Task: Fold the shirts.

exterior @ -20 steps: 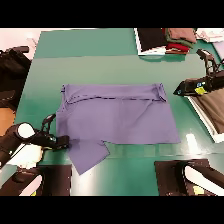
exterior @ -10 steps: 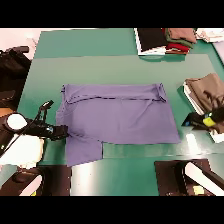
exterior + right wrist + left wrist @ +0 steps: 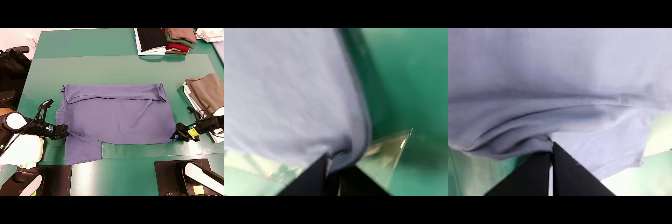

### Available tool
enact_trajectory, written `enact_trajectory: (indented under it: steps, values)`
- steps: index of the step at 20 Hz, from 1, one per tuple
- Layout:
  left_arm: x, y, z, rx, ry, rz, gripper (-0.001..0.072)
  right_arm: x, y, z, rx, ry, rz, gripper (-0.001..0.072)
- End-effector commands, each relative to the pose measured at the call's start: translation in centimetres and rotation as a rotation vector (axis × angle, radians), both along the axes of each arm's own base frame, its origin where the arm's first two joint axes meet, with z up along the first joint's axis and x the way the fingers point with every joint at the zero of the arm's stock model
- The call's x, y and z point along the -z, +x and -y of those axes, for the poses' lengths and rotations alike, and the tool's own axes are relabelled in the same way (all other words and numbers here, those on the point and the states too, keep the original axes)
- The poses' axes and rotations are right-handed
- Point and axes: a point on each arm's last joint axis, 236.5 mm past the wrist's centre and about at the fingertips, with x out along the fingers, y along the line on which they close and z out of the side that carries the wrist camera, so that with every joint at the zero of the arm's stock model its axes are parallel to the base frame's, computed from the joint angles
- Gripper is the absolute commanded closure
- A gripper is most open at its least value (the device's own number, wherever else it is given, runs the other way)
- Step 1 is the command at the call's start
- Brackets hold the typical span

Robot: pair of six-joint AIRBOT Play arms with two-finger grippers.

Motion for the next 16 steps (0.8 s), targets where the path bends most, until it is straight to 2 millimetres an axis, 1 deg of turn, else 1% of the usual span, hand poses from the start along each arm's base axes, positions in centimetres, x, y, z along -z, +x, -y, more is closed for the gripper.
enact_trajectory:
  steps: [1,2,3,5,6,7,8,10,11,12,13,16]
  values:
    - [0.1,-1.3,-0.1,0.043,0.008,-0.042,0.0686,-1.4,1.6,-1.1,-0.091,-0.040,0.098,0.0696]
    - [0.0,-1.9,-0.1,0.057,0.010,-0.053,0.0686,-2.4,1.9,-0.8,-0.130,-0.074,0.129,0.0696]
    - [-0.4,-2.1,-0.3,0.063,0.016,-0.038,0.0687,-3.4,1.7,-0.4,-0.175,-0.113,0.146,0.0697]
    - [-1.8,-3.1,-1.0,0.035,0.036,-0.012,0.0688,-5.5,0.3,0.7,-0.251,-0.192,0.151,0.0696]
    - [-2.5,-4.3,-1.1,0.034,0.036,-0.020,0.0687,-6.6,-0.5,1.0,-0.274,-0.216,0.152,0.0697]
    - [-3.2,-5.5,-1.0,0.042,0.025,-0.031,0.0687,-7.6,-1.1,1.4,-0.283,-0.244,0.163,0.0697]
    - [-3.9,-6.5,-0.7,0.042,0.005,-0.037,0.0687,-8.4,-1.3,1.7,-0.277,-0.271,0.187,0.0697]
    - [-5.2,-7.6,0.1,0.057,-0.035,-0.043,0.0687,-10.0,-1.0,2.7,-0.245,-0.342,0.238,0.0696]
    - [-5.8,-7.4,0.1,0.063,-0.037,-0.035,0.0687,-10.9,-0.5,2.8,-0.240,-0.355,0.269,0.0697]
    - [-6.3,-6.5,0.1,0.073,-0.030,0.000,0.0686,-11.5,0.0,2.9,-0.237,-0.364,0.290,0.0697]
    - [-6.8,-5.2,-0.2,0.072,-0.012,0.046,0.0686,-12.1,0.8,3.1,-0.234,-0.370,0.306,0.0697]
    - [-7.6,0.5,-1.5,0.060,0.068,0.168,0.0686,-12.8,4.5,4.0,-0.218,-0.369,0.321,0.0697]
